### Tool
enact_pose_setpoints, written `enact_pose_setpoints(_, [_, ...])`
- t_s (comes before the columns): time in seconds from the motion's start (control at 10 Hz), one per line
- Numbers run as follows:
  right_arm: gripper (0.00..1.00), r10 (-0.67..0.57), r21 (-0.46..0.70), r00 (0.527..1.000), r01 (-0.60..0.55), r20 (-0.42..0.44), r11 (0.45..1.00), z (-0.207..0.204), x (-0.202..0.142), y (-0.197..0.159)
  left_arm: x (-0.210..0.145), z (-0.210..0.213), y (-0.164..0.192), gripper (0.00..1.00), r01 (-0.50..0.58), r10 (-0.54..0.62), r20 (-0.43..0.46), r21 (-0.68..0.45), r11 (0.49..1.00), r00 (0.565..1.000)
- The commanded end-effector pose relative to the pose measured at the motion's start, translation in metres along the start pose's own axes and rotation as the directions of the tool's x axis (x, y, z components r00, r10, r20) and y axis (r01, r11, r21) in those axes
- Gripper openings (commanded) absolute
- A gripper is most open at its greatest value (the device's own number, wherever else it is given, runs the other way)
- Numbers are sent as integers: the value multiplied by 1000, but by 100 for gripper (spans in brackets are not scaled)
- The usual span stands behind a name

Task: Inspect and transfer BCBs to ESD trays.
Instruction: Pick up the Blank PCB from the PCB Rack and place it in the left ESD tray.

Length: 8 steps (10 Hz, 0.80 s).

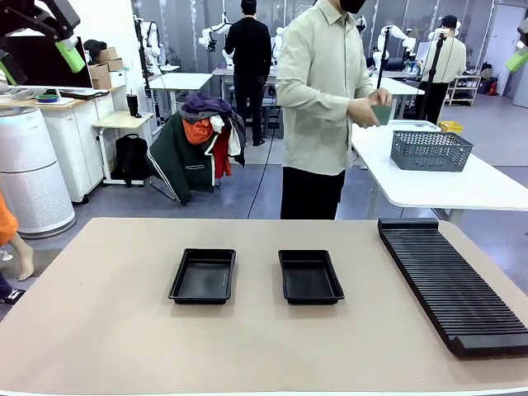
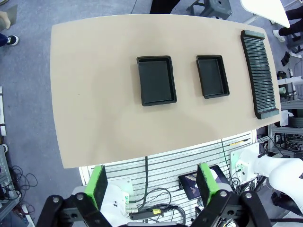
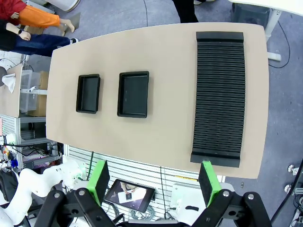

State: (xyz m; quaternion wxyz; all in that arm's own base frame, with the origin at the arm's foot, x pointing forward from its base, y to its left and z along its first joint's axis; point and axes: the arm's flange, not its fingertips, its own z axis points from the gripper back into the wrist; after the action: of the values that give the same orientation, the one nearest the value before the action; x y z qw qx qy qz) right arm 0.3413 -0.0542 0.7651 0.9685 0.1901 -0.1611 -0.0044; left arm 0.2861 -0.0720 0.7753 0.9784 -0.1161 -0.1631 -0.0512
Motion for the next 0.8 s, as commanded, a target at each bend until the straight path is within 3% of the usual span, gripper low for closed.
enact_pose_setpoints(0.0, [100,0,0,1000,0,0,1000,0,0,0,0,0,2,100,-5,5,-1,1,1000,1000])
enact_pose_setpoints(0.7, [100,0,0,1000,0,0,1000,0,0,0,0,0,2,100,-5,5,-1,1,1000,1000])
